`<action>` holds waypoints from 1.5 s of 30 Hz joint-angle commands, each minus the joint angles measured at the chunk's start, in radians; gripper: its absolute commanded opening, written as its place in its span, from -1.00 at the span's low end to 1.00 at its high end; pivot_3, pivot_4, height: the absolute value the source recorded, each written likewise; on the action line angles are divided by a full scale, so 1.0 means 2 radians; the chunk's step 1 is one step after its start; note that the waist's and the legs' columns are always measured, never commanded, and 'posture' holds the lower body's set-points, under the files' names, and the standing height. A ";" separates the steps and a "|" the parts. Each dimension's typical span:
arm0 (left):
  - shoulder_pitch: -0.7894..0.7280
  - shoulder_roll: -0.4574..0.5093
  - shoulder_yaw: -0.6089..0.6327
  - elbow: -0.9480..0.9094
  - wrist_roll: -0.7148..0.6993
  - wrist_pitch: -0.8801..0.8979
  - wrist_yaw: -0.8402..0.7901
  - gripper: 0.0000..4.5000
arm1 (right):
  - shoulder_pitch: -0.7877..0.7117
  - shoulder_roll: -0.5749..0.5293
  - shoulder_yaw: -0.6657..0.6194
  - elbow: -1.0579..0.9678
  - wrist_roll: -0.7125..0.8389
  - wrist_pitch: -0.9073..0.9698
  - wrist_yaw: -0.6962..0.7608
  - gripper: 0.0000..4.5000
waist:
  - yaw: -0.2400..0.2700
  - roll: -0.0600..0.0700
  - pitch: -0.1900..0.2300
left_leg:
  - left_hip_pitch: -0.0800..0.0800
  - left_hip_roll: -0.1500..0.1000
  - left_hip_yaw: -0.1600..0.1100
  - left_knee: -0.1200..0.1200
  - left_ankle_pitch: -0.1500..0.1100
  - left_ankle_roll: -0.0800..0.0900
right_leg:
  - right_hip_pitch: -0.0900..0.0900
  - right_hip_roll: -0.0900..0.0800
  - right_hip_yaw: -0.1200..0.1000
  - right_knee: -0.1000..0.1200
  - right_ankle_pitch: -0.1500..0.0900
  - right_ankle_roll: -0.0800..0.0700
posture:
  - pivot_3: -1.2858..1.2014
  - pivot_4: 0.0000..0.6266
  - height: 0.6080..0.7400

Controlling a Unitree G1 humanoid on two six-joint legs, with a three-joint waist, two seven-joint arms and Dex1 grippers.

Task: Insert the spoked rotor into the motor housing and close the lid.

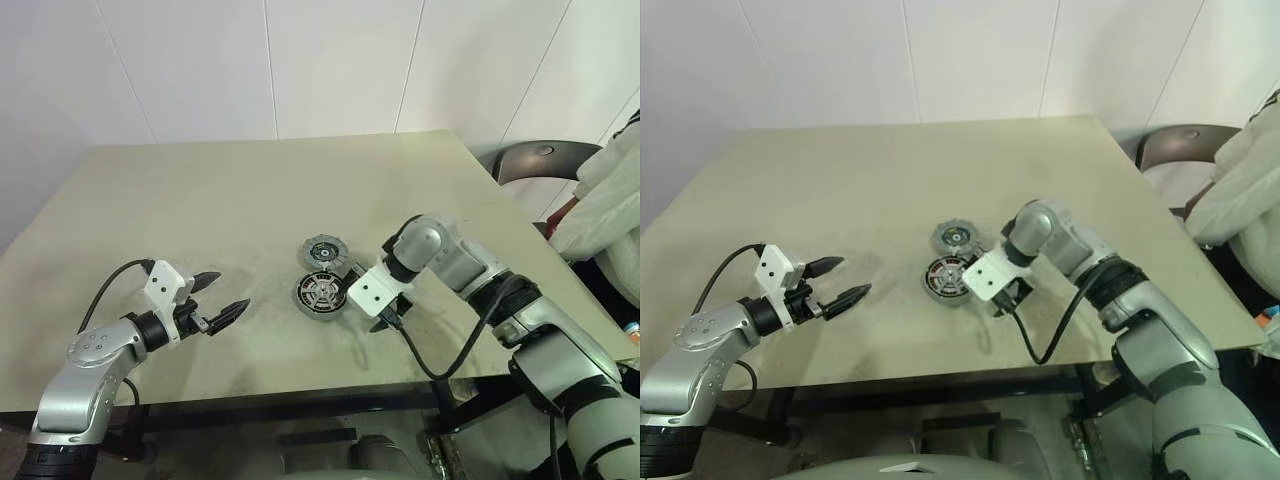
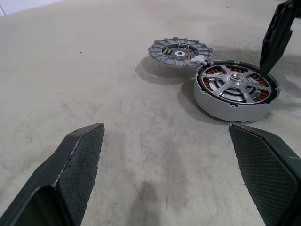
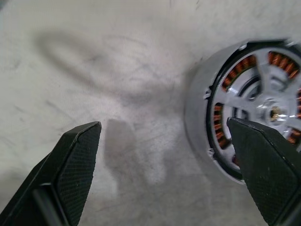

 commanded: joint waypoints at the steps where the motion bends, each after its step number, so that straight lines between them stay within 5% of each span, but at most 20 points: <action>1: -0.004 0.000 0.006 -0.015 -0.005 -0.008 0.002 1.00 | -0.023 0.011 -0.004 0.018 -0.014 -0.015 -0.010 1.00 | 0.000 0.000 0.000 | 0.000 0.000 0.000 0.000 0.000 0.000 | 0.000 0.000 0.000 0.000 0.000 0.000 | 0.03 -1.00 1.00; 6: -0.002 0.000 0.006 -0.017 -0.005 -0.008 0.003 1.00 | -0.027 0.020 -0.001 0.040 -0.031 -0.021 -0.013 1.00 | -0.001 0.000 0.000 | 0.002 0.000 0.000 0.000 0.000 0.000 | 0.001 0.000 0.000 0.000 0.000 0.000 | 0.03 -1.00 1.00; 9: -0.004 0.000 0.007 -0.017 -0.007 -0.001 0.006 1.00 | -0.028 0.022 0.000 0.043 -0.035 -0.011 -0.006 0.75 | -0.001 0.000 0.000 | 0.004 0.000 0.000 0.000 0.000 0.000 | 0.003 0.000 0.000 0.000 0.000 0.000 | 0.03 -1.00 1.00; 20: -0.007 -0.001 0.006 -0.015 -0.005 0.000 0.014 1.00 | -0.021 0.042 -0.010 0.014 -0.032 0.044 -0.008 -0.96 | 0.001 0.000 0.000 | 0.004 0.000 0.000 0.000 0.000 0.000 | 0.004 0.000 0.000 0.000 0.000 0.000 | 0.03 -1.00 1.00; 26: -0.010 0.000 0.008 -0.009 -0.003 -0.004 0.012 1.00 | -0.002 0.044 -0.018 -0.059 -0.059 0.132 -0.044 -0.99 | -0.002 0.000 0.000 | 0.004 0.000 0.000 0.000 0.000 0.000 | 0.004 0.000 0.000 0.001 0.000 0.000 | 0.03 -1.00 1.00; 30: -0.010 0.000 0.009 -0.008 -0.002 -0.005 0.012 1.00 | 0.008 0.056 -0.026 -0.131 -0.041 0.302 0.007 -0.99 | -0.001 0.000 0.000 | 0.004 0.000 0.000 0.000 0.000 0.000 | 0.003 0.001 0.000 0.002 0.000 0.000 | 0.03 -1.00 1.00; 36: -0.009 -0.003 0.004 -0.011 0.000 -0.006 0.016 1.00 | -0.001 0.100 -0.035 -0.180 -0.042 0.561 -0.021 -0.99 | 0.000 0.000 0.000 | 0.003 0.000 0.000 0.000 0.000 0.000 | 0.001 0.001 0.000 0.003 0.000 0.000 | 0.03 -1.00 1.00; 45: -0.011 -0.005 0.001 -0.009 0.004 -0.006 0.021 1.00 | -0.027 0.135 -0.035 -0.149 -0.012 0.691 -0.100 -0.99 | 0.000 0.000 0.000 | 0.003 0.000 0.000 0.000 0.000 0.000 | 0.001 0.000 0.000 0.003 0.000 0.000 | 0.03 -1.00 1.00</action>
